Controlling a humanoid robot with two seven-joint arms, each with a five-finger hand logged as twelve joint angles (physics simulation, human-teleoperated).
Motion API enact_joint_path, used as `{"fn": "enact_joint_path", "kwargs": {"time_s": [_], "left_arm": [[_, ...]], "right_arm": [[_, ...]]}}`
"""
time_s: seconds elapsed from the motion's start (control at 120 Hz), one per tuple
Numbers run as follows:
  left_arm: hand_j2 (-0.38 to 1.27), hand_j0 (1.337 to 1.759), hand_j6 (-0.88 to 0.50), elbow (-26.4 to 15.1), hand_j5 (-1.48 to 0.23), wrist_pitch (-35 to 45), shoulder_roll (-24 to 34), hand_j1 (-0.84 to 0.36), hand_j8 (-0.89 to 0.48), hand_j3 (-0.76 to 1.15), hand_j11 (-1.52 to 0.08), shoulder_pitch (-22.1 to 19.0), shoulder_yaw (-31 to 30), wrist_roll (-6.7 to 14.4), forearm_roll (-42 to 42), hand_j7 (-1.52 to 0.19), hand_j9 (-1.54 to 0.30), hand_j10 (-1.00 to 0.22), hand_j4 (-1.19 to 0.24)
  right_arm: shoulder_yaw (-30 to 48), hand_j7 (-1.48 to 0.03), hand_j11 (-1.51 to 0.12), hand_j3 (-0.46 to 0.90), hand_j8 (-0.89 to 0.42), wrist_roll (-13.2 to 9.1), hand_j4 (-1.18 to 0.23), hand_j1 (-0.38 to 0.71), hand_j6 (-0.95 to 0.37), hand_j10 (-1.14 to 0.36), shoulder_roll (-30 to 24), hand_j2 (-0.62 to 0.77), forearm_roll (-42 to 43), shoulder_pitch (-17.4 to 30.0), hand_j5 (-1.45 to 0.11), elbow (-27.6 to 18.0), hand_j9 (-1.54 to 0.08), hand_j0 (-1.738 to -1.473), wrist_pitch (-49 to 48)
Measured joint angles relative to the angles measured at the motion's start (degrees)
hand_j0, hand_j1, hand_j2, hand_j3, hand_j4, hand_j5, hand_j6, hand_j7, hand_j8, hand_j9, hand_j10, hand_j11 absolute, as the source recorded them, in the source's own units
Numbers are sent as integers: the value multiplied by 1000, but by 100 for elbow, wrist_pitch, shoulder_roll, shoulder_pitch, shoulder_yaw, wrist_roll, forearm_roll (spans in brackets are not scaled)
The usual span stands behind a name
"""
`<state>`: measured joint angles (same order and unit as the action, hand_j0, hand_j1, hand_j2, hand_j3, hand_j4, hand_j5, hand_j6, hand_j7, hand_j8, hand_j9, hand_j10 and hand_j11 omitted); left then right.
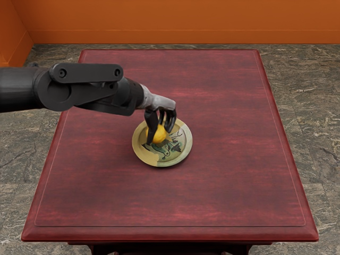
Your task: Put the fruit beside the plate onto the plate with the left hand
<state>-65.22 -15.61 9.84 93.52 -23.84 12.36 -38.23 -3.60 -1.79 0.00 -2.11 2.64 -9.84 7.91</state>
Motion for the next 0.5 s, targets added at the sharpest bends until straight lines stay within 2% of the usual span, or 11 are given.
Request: {"fn": "enact_joint_path", "kwargs": {"time_s": [0.108,0.217,0.35,0.5], "left_arm": [[452,1656,-445,-11,-809,45,-26,-278,-420,0,-788,0,12,-3,106,-788,-787,-594,-584],[282,1657,-342,-11,-580,76,-26,-116,-328,0,-568,0,24,-5,160,-568,-567,-429,-424],[148,1657,-185,13,-310,73,133,99,-177,0,-304,1,75,-9,596,-304,-304,-230,-227],[71,1658,-89,-10,-149,-362,813,230,-86,0,-146,-172,515,-13,1362,-146,-146,-111,-110]], "right_arm": [[0,-38,-38,0,-30,0,-30,-314,-30,-29,0,-6,0,0,-38,0,-38,-1658,0],[0,-38,-38,0,-30,1,-30,-314,-30,-29,0,-6,0,0,-38,0,-38,-1658,0],[0,-38,-38,0,-30,0,-30,-314,-30,-30,0,-6,0,0,-38,0,-38,-1658,0],[0,-38,-38,0,-30,0,-30,-314,-30,-29,0,-6,0,0,-38,0,-38,-1658,0]]}}
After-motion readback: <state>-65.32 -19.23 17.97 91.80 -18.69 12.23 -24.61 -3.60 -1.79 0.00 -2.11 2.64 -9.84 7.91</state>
